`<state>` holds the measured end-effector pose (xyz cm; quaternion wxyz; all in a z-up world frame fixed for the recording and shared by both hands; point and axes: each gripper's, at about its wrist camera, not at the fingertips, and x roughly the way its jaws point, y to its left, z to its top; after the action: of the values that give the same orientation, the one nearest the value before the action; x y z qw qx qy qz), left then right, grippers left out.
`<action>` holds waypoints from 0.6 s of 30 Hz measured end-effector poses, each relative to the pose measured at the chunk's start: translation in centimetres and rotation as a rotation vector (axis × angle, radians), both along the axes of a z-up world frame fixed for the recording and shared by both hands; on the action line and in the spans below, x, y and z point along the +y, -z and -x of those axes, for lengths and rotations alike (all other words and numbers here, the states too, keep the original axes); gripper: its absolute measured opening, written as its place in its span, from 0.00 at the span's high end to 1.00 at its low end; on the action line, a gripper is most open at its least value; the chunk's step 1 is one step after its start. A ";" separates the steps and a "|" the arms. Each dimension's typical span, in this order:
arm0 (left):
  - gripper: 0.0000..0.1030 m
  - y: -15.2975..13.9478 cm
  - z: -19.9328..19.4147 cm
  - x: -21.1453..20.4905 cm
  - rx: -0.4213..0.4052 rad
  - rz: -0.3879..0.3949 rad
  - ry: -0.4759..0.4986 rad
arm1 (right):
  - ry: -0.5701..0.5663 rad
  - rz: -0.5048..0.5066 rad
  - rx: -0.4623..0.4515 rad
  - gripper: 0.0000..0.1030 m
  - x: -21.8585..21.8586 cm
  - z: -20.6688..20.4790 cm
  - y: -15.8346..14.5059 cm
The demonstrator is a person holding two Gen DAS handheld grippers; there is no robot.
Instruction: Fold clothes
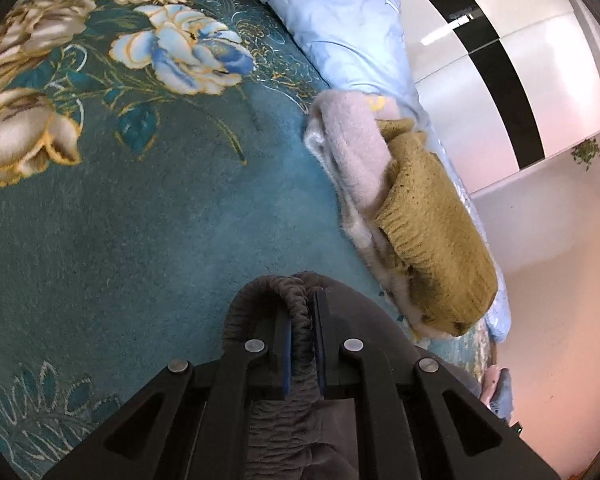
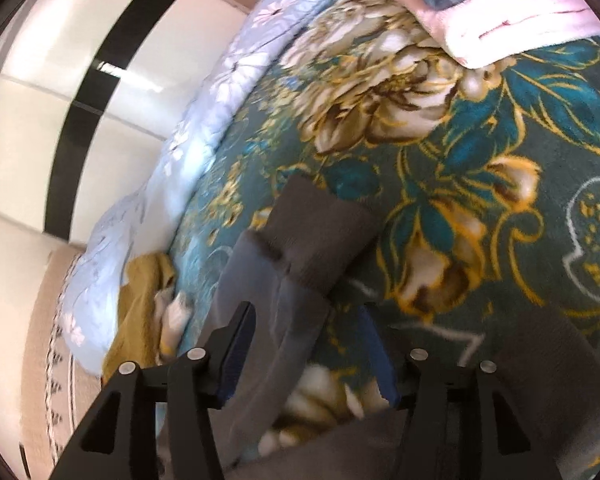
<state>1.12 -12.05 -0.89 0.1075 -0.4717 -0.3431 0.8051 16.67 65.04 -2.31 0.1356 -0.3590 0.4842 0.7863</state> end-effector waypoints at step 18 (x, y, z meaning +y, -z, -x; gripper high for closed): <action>0.91 1.6 0.6 1.6 -0.033 0.001 0.012 | 0.050 -0.075 -0.057 0.89 2.5 0.2 0.6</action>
<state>0.52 -10.49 -2.49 0.1063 -0.4873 -0.3414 0.7967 16.47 67.54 -2.90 0.1824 -0.3637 0.4592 0.7897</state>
